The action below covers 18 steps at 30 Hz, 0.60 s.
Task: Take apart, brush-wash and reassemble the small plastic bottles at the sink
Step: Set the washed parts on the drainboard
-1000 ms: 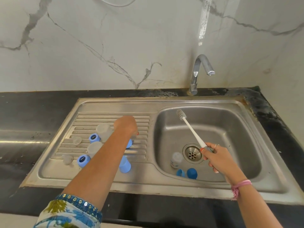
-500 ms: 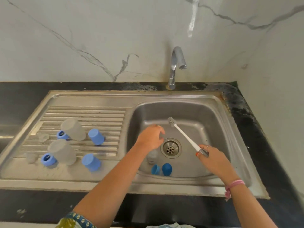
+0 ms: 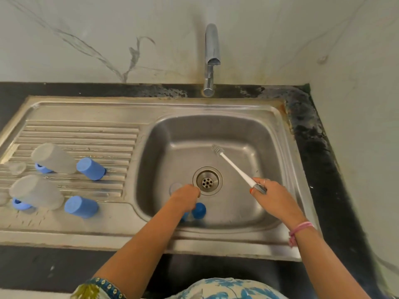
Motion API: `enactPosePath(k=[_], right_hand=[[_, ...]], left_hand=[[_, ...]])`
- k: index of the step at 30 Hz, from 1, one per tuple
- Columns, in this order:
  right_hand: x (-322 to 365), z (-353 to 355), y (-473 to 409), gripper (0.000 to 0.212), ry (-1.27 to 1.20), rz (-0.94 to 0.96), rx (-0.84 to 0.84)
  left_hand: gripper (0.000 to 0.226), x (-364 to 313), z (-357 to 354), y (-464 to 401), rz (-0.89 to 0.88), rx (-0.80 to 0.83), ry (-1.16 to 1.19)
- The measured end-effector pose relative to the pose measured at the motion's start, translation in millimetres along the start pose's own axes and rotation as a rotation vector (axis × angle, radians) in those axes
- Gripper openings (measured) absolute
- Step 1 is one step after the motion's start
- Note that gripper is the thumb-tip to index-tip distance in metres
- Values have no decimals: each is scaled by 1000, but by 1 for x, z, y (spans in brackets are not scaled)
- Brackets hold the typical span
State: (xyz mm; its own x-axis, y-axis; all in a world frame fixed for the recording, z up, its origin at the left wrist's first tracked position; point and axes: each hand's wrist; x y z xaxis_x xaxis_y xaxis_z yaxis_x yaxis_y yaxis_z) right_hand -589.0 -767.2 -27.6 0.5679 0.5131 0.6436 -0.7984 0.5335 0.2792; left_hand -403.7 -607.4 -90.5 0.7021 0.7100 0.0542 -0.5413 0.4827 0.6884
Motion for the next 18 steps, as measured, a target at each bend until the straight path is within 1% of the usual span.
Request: enactPosePath(k=[4, 7, 10, 13, 15, 18], right_hand=[[-2, -5, -13, 34, -40, 12, 33], [-7, -9, -20, 36, -58, 9, 48], [-10, -13, -24, 39, -81, 1, 65], [-13, -15, -25, 40, -90, 9, 78], [-15, -16, -24, 40, -105, 9, 81], [-16, -17, -22, 41, -127, 1, 78]], left_hand=[[34, -9, -1, 0, 30, 0, -130], [35, -15, 3, -1, 50, 15, -173], [33, -19, 1, -2, 63, 67, -214], [36, -20, -5, -1, 68, 111, -230], [37, -20, -8, 0, 72, 110, -227], [33, -22, -8, 2, 66, 98, -213]])
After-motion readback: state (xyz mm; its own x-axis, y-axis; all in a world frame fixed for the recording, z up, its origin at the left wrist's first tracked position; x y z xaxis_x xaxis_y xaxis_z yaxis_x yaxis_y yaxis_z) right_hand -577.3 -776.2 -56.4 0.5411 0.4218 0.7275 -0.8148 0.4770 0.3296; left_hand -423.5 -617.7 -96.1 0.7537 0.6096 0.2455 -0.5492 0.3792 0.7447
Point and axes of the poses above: each hand's wrist, its own y-axis away from the middle knuckle, its own z-axis out of the back of the hand, x = y × z, and after that the axes turned 12 degrees about z, right-handed
